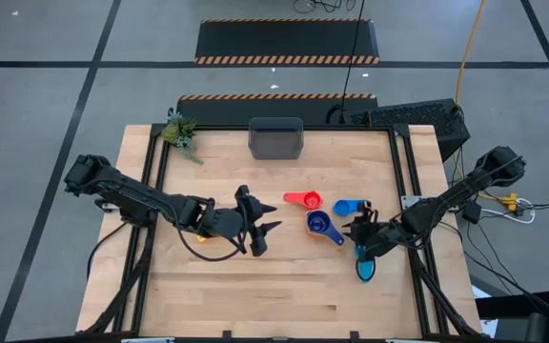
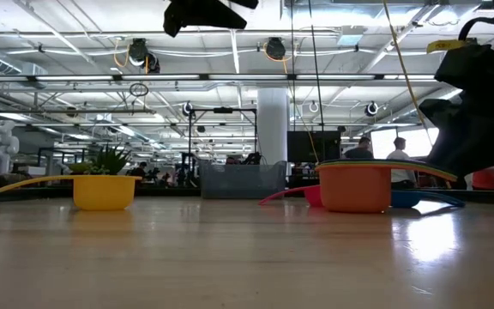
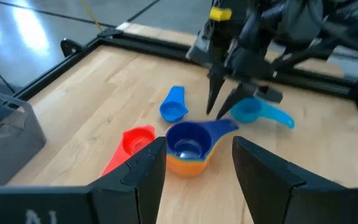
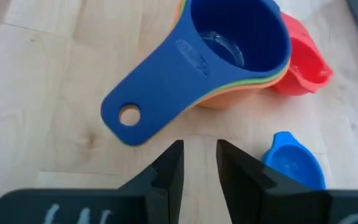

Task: Nest measuring cups in basket
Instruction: Stack the yellow measuring cup on top of the dark blue measuring cup

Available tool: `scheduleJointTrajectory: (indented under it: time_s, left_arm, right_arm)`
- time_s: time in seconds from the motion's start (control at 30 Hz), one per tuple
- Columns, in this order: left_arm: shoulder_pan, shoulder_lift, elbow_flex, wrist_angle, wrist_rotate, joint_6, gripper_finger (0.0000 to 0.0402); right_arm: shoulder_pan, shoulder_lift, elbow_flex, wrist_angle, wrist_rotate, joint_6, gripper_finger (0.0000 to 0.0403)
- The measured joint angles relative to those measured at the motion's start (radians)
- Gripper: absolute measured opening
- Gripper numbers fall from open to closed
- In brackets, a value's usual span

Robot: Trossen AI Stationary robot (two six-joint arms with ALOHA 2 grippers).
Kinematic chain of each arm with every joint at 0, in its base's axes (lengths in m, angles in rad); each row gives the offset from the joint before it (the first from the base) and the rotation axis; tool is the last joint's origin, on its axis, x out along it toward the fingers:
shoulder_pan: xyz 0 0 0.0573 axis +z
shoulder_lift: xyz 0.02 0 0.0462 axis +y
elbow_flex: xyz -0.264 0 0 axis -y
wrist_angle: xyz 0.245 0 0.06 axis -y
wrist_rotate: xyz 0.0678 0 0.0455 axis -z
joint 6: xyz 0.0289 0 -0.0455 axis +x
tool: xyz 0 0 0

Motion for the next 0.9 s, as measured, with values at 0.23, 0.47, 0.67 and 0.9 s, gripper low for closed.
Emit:
scheduleJointTrajectory:
  time_s: [0.23, 0.47, 0.67, 0.9]
  left_arm:
    - [-0.004, 0.000, 0.000, -0.144, 0.000, -0.068, 0.0186]
    - [-0.056, 0.000, 0.000, -0.378, -0.072, -0.234, 0.0186]
    - [-0.122, 0.000, -0.006, -0.617, -0.188, -0.469, 0.0186]
    - [-0.177, 0.001, -0.041, -0.841, -0.152, -0.762, 0.0186]
  right_arm:
    - [0.000, -0.062, 0.000, -0.072, 0.057, 0.012, 0.0086]
    - [0.000, -0.167, 0.000, -0.145, 0.155, 0.026, 0.0086]
    - [0.000, -0.247, 0.000, -0.137, 0.183, -0.024, 0.0086]
    - [0.000, -0.307, 0.000, -0.134, 0.180, -0.025, 0.0086]
